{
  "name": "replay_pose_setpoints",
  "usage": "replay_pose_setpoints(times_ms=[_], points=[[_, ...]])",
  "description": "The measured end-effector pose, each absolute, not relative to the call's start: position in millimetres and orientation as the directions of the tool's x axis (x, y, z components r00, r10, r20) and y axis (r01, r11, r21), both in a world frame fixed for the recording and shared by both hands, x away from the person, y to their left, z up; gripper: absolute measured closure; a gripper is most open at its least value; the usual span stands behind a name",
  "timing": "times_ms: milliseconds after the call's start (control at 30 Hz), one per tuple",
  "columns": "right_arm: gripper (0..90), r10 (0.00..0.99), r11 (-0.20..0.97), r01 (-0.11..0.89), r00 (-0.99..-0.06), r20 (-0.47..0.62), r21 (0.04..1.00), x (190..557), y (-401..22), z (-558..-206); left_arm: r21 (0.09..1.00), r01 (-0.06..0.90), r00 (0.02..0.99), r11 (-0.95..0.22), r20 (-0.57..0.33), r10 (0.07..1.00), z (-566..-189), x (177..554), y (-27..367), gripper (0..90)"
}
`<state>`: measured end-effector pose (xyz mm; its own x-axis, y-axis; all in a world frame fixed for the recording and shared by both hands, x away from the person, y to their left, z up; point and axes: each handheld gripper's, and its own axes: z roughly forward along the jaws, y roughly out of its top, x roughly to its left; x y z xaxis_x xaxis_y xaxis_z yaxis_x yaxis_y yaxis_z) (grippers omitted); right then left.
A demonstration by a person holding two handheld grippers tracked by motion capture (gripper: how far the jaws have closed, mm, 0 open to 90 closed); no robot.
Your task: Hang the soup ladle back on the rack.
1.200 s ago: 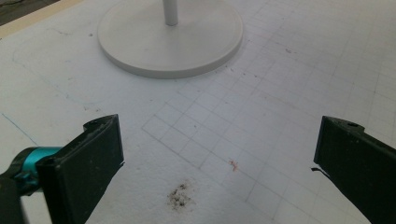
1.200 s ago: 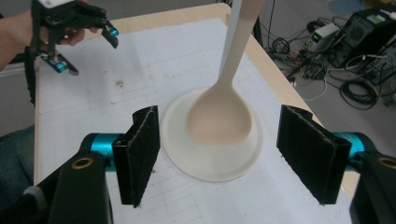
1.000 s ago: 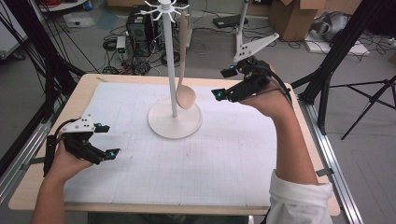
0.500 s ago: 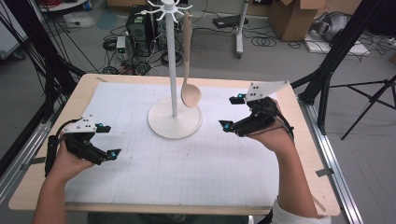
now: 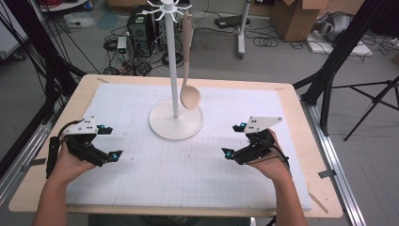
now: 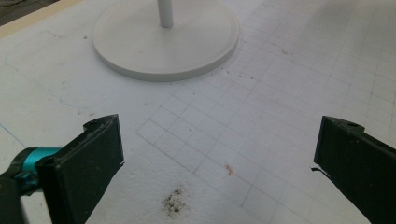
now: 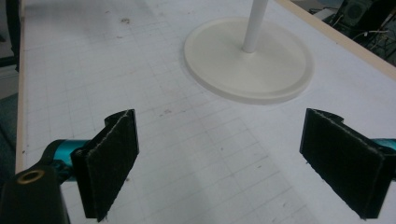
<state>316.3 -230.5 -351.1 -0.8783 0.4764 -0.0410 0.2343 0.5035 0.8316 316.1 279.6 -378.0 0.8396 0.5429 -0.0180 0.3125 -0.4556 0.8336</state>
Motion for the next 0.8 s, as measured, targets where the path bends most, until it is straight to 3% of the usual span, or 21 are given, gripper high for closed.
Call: replay_pose_setpoints(times_ms=[333,433,800], points=[[8.8,0.486,0.429,0.210,-0.873,-0.029,0.878,303.5,-240.8,-367.4,0.837,0.315,0.839,-0.448,-0.025,0.543,-378.7,316.5,279.8,1.7],[3.0,0.501,0.413,0.225,-0.866,-0.014,0.883,302.6,-245.2,-372.3,0.837,0.312,0.841,-0.449,-0.024,0.540,-379.1,316.9,279.2,1.7],[1.5,0.522,0.383,0.252,-0.853,0.017,0.889,305.2,-254.3,-378.2,0.841,0.306,0.847,-0.447,-0.027,0.530,-378.5,317.4,276.3,1.7]])
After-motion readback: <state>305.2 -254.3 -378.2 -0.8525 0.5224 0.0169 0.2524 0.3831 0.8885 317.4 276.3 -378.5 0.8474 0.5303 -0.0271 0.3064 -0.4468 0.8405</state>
